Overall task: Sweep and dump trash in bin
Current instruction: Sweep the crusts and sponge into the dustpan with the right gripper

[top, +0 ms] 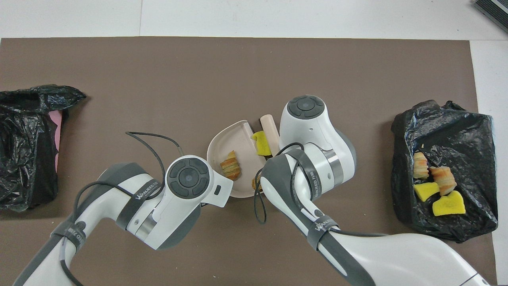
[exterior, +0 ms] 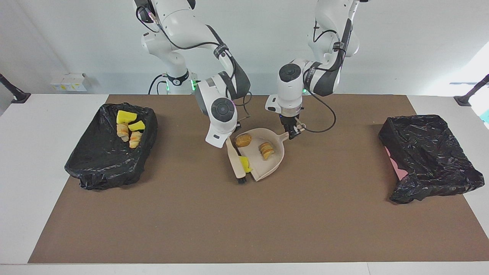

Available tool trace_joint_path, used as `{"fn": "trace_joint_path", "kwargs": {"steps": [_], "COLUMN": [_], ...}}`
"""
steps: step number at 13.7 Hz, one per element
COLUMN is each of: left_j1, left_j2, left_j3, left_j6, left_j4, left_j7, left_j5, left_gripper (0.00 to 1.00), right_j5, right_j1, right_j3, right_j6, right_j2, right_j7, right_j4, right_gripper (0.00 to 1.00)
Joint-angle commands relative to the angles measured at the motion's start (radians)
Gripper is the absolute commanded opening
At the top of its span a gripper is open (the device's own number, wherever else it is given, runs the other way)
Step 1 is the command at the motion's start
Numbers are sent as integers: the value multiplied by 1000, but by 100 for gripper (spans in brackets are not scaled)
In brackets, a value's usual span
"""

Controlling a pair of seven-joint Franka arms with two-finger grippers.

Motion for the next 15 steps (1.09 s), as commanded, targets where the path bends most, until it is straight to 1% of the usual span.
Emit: {"fn": "trace_joint_path", "kwargs": {"steps": [1, 3, 4, 7, 8, 9, 12, 14, 15], "left_j1": [-1, 0, -4, -4, 0, 5, 11, 13, 11], "left_j2": [-39, -38, -36, -36, -36, -35, -31, -31, -31], "left_j3": [3, 3, 3, 3, 3, 3, 5, 5, 5], "left_j6": [26, 42, 57, 65, 65, 65, 76, 80, 80], "left_j4": [-56, -58, -58, -58, -58, -58, -58, -58, -58], "left_j7": [83, 100, 97, 103, 116, 141, 175, 175, 175], "left_j5": [-5, -7, -7, -7, -7, -7, -11, -14, -16], "left_gripper": [0, 0, 0, 0, 0, 0, 0, 0, 0], "right_j5": [64, 83, 83, 95, 145, 187, 196, 198, 199], "right_j1": [22, 60, 60, 10, -1, 1, 16, 21, 28], "right_j3": [4, 17, 17, 11, 11, 7, 10, 17, 18], "right_j6": [27, 28, 30, -2, -13, -21, -65, -62, -49], "right_j2": [-38, -38, -41, -101, -118, -138, -165, -182, -202], "right_j7": [69, 137, 162, 153, 154, 162, 188, 234, 229], "right_j4": [-26, -7, -2, 6, 6, 4, 3, -23, -66], "right_gripper": [0, 0, 0, 0, 0, 0, 0, 0, 0]}}
